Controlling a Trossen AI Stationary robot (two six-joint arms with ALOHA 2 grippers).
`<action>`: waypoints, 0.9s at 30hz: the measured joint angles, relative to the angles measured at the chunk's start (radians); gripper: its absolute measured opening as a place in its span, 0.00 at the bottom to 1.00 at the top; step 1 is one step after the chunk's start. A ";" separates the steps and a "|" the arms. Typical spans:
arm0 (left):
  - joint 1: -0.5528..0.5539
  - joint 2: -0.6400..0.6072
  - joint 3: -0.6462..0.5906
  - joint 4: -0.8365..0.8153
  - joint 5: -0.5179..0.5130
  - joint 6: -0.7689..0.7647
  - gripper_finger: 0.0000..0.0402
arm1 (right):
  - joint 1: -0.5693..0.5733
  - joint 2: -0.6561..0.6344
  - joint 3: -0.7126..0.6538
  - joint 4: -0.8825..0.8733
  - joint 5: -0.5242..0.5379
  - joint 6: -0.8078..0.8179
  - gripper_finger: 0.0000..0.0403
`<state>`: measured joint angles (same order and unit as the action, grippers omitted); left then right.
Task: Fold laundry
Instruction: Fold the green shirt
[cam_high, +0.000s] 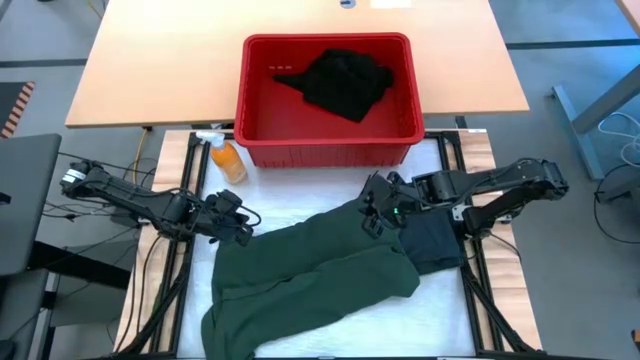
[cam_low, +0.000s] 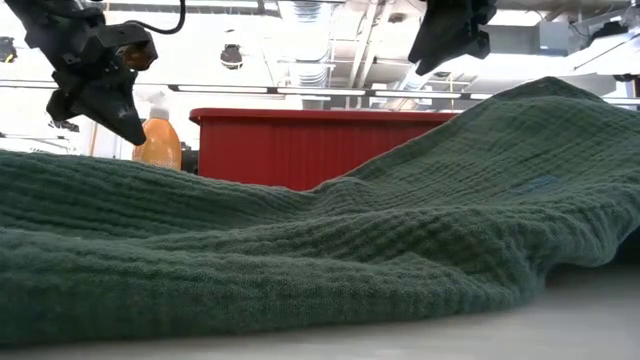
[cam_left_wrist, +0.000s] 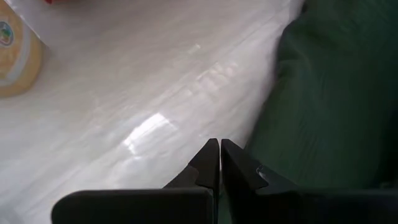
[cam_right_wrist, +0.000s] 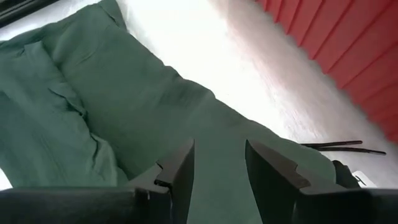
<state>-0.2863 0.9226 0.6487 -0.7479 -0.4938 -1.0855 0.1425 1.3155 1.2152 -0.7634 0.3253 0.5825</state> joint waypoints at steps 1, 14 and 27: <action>0.000 0.000 0.000 0.000 0.000 0.000 0.01 | -0.002 0.000 0.000 0.002 0.003 0.005 0.42; 0.000 0.000 0.000 -0.002 0.000 0.000 0.01 | -0.006 0.097 -0.026 0.040 0.122 0.047 0.42; 0.000 0.000 0.001 -0.003 -0.001 0.000 0.01 | -0.063 0.277 -0.025 0.163 0.073 0.026 0.42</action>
<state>-0.2863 0.9230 0.6495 -0.7509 -0.4945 -1.0855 0.0795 1.5927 1.1900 -0.6005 0.3984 0.6083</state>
